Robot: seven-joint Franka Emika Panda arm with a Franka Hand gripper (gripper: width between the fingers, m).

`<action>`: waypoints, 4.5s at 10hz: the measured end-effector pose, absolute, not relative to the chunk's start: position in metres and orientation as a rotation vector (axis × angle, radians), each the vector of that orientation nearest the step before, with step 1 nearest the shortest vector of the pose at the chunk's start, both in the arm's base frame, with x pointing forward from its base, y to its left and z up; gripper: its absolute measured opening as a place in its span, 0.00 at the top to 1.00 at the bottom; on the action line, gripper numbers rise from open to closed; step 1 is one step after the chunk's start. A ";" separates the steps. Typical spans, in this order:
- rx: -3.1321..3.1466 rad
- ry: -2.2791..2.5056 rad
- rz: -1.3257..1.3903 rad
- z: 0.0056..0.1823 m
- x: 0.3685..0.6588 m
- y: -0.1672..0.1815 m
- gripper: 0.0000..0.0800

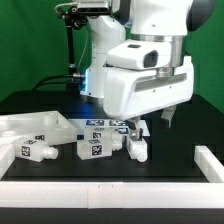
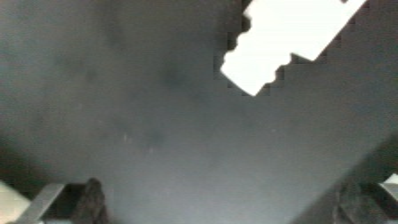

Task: Assemble one leg

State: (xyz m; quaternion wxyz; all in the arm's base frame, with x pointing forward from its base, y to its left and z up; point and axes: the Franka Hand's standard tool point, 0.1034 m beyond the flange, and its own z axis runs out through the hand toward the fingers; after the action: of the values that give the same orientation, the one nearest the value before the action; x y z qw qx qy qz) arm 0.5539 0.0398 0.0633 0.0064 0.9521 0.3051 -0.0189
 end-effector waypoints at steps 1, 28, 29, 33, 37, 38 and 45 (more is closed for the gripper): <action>2.976 0.962 -0.062 0.061 0.553 0.035 0.19; 3.080 0.645 -0.059 0.039 0.467 0.096 0.64; 3.081 0.658 -0.056 0.034 0.450 0.099 0.64; 3.093 0.672 -0.050 0.008 0.414 0.100 0.64; 3.094 0.672 -0.051 0.007 0.414 0.099 0.41; 3.094 0.672 -0.051 0.007 0.414 0.099 0.25; 3.046 0.775 -0.184 0.085 0.436 0.009 0.19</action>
Offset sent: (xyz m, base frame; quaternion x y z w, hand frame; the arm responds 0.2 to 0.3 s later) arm 0.0000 0.0000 0.0000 0.0000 0.0000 0.0000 1.0000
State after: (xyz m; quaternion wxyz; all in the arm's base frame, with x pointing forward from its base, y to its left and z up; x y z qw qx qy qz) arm 0.4356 0.0094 0.0851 -0.0032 0.9674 0.2463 -0.0583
